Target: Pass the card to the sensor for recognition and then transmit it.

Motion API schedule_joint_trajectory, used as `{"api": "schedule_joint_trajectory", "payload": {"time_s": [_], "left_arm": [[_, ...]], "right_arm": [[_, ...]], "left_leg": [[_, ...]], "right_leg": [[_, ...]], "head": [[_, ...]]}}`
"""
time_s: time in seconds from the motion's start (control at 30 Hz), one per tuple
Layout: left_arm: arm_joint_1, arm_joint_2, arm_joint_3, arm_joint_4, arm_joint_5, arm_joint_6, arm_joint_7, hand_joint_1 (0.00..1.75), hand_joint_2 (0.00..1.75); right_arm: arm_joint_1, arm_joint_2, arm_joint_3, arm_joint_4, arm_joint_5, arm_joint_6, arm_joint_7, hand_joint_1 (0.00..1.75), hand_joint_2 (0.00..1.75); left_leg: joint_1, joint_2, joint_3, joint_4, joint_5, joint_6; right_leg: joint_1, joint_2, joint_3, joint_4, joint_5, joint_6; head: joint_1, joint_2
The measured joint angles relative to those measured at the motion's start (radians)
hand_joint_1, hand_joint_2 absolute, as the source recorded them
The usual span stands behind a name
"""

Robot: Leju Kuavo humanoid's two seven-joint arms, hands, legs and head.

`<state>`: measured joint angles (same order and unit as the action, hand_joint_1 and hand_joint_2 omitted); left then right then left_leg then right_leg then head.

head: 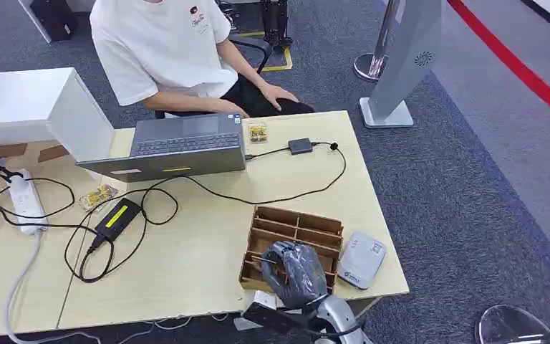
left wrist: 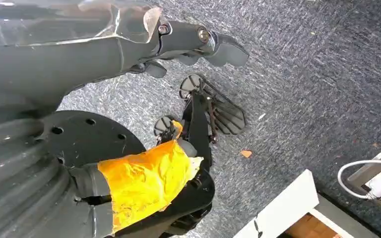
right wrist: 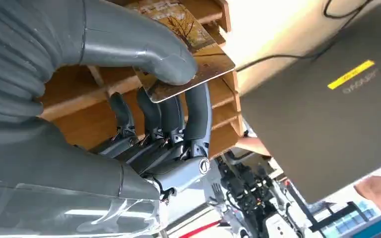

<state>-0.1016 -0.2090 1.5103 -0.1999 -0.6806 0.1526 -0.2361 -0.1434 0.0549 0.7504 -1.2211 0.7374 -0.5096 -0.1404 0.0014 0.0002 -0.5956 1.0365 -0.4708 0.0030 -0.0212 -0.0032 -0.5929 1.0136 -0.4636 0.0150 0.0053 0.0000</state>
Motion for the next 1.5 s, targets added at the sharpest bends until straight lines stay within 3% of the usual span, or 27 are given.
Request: {"api": "schedule_joint_trajectory", "payload": {"time_s": [0.33, 0.7, 1.03, 1.13, 1.27, 1.4, 1.5], "left_arm": [[0.0, 0.0, 0.014, 0.0, 0.02, -0.035, 0.012, 0.0, 1.75], [0.0, -0.005, 0.028, 0.0, 0.093, -0.055, 0.015, 0.0, 1.75], [-0.001, -0.01, 0.028, 0.0, 0.115, -0.063, 0.016, 0.0, 1.75], [-0.001, -0.01, 0.028, 0.0, 0.114, -0.064, 0.016, 0.0, 1.75], [-0.002, -0.012, 0.028, 0.0, 0.101, -0.061, 0.018, 0.0, 1.75], [-0.003, -0.013, 0.028, 0.0, 0.097, -0.059, 0.023, 0.0, 1.75], [-0.003, -0.013, 0.028, 0.0, 0.08, -0.055, 0.026, 0.0, 1.75]], "right_arm": [[-0.01, -0.033, -0.046, -0.131, -0.074, 0.189, 0.016, 1.34, 1.75], [-0.208, -0.116, -0.082, -0.209, -0.247, 0.406, 0.031, 1.34, 1.75], [-0.359, -0.131, -0.088, -0.219, -0.346, 0.456, 0.045, 1.34, 1.75], [-0.423, -0.125, -0.085, -0.206, -0.339, 0.438, 0.064, 1.34, 1.75], [-0.507, -0.078, -0.077, -0.134, -0.164, 0.261, 0.114, 1.34, 1.75], [-0.56, -0.044, -0.075, -0.068, -0.109, 0.214, 0.124, 1.34, 1.75], [-0.595, -0.022, -0.072, -0.001, 0.041, 0.1, 0.16, 1.34, 1.75]], "left_leg": [[0.0, 0.0, -0.001, 0.0, 0.0, 0.0], [0.0, 0.0, 0.0, 0.001, 0.001, 0.001], [0.0, 0.0, -0.001, 0.0, 0.002, 0.0], [0.0, 0.0, -0.002, 0.0, 0.002, 0.0], [0.0, 0.0, -0.001, 0.0, 0.003, -0.001], [0.0, -0.001, -0.001, 0.0, 0.003, -0.001], [0.0, 0.0, -0.002, 0.0, 0.003, -0.001]], "right_leg": [[0.0, 0.0, 0.0, 0.0, 0.0, 0.0], [0.0, 0.0, 0.0, 0.0, 0.002, 0.0], [0.0, 0.001, -0.001, 0.001, 0.002, 0.0], [0.0, 0.0, -0.001, 0.001, 0.002, 0.0], [0.0, 0.001, -0.001, 0.001, 0.002, -0.001], [0.0, 0.0, -0.001, 0.001, 0.002, -0.001], [0.0, 0.0, -0.001, 0.001, 0.002, -0.001]], "head": [[0.0, 0.0], [0.0, 0.0], [0.0, 0.0], [0.0, 0.0], [0.0, 0.0], [0.0, 0.0], [0.0, 0.0]]}}
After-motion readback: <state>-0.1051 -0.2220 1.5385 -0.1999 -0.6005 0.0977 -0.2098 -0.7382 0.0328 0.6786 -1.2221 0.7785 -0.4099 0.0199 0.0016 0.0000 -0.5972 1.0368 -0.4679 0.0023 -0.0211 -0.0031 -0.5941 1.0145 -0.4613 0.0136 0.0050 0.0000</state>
